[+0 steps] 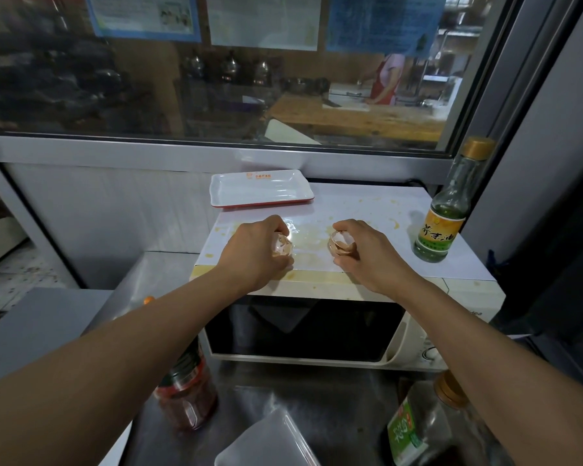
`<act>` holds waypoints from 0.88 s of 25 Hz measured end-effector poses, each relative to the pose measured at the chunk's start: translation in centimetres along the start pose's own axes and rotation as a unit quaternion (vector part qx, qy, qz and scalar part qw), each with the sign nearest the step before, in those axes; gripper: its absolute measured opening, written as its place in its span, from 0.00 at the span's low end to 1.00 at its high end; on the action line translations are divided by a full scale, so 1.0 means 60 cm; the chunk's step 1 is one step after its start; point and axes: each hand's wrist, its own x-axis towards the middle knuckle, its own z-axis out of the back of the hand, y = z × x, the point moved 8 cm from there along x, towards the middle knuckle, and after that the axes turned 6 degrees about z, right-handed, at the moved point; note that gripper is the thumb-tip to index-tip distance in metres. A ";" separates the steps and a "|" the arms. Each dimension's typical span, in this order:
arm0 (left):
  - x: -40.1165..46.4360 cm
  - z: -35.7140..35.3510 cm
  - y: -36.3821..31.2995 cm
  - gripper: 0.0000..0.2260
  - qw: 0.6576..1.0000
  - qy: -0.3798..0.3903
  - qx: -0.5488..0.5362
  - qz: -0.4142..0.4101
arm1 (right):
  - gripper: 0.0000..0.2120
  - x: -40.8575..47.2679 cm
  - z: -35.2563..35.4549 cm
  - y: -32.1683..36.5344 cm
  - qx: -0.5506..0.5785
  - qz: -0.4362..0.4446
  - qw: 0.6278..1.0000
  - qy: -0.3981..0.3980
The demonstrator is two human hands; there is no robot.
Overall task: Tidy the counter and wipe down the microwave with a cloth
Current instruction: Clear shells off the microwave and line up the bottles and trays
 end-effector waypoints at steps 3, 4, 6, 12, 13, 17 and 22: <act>0.001 -0.001 0.001 0.17 1.000 0.002 0.003 0.002 | 0.23 0.004 0.000 -0.001 -0.004 0.001 1.000 -0.005; 0.001 -0.001 0.002 0.18 1.000 0.002 0.004 0.003 | 0.22 0.005 -0.001 -0.001 -0.006 0.000 1.000 -0.004; 0.001 0.001 0.002 0.18 1.000 0.002 0.004 0.005 | 0.22 0.007 -0.001 -0.001 -0.006 0.000 1.000 -0.001; -0.009 0.011 -0.007 0.17 1.000 -0.008 0.008 0.000 | 0.22 0.003 0.020 0.018 0.000 0.018 1.000 -0.024; -0.012 0.013 -0.011 0.17 1.000 -0.009 0.010 -0.002 | 0.22 0.000 0.025 0.024 0.000 0.021 0.999 -0.027; -0.024 0.025 -0.030 0.18 1.000 -0.021 0.007 -0.019 | 0.23 -0.029 0.052 0.050 0.001 0.024 0.999 -0.047; -0.056 0.040 -0.058 0.18 0.998 -0.015 -0.011 -0.068 | 0.24 -0.089 0.087 0.092 -0.021 -0.010 0.997 -0.077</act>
